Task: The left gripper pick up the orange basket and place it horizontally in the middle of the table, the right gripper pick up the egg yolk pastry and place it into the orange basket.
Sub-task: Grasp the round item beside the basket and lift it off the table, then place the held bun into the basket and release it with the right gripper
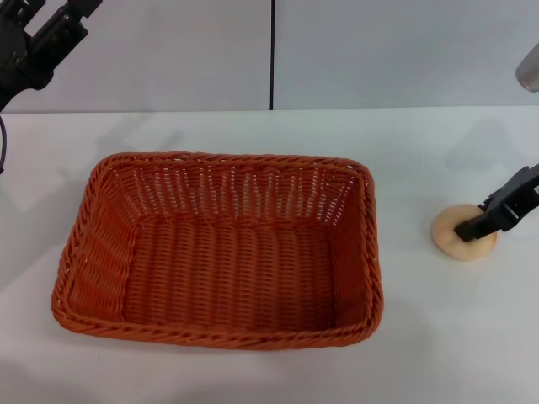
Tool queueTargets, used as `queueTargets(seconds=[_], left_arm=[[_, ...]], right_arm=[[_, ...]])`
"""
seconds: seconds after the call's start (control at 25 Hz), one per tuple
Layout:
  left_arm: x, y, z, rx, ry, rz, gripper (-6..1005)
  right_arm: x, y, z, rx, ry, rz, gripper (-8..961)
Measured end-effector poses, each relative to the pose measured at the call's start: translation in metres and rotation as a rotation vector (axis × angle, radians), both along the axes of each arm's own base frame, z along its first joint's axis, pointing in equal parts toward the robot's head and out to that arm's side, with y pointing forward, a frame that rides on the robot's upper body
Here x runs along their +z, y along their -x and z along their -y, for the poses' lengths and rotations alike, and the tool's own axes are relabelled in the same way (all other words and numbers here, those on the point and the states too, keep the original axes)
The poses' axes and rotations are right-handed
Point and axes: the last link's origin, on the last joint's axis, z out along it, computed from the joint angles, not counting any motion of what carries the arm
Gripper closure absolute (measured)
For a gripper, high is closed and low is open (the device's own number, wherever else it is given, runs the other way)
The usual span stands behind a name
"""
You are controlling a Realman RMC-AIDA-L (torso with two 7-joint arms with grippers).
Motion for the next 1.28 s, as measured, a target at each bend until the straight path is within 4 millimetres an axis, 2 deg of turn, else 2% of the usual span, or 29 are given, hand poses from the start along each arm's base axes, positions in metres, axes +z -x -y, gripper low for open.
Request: queueTargets(seconds=[0.12, 0.28, 0.4, 0.56, 0.72, 0.84, 1.08, 1.2, 1.28], left_arm=[[0.0, 0.0, 0.0, -0.003, 0.004, 0.001, 287], [0.0, -0.001, 0.001, -0.008, 0.006, 0.003, 287], [0.0, -0.001, 0.001, -0.009, 0.006, 0.003, 287], [0.0, -0.001, 0.001, -0.008, 0.006, 0.005, 287], [0.0, 0.0, 0.002, -0.008, 0.006, 0.005, 287], [0.0, -0.001, 0.001, -0.011, 0.007, 0.005, 287], [0.0, -0.003, 0.0, -0.017, 0.01, 0.006, 287], [0.0, -0.003, 0.0, -0.019, 0.011, 0.006, 287], [-0.001, -0.004, 0.0, -0.02, 0.013, 0.006, 287]], right_arm=[[0.003, 0.001, 0.001, 0.007, -0.016, -0.007, 593], [0.007, 0.007, 0.001, 0.021, -0.044, -0.061, 607], [0.019, 0.015, 0.001, 0.055, -0.111, -0.136, 618], [0.044, 0.034, 0.005, 0.157, -0.235, -0.288, 632], [0.053, 0.056, 0.014, 0.261, -0.263, -0.429, 672], [0.047, 0.074, 0.022, 0.332, -0.195, -0.532, 697], [0.017, 0.115, 0.034, 0.453, -0.029, -0.688, 745], [0.002, 0.128, 0.038, 0.475, 0.056, -0.7, 771], [-0.006, 0.133, 0.039, 0.481, 0.099, -0.689, 740]])
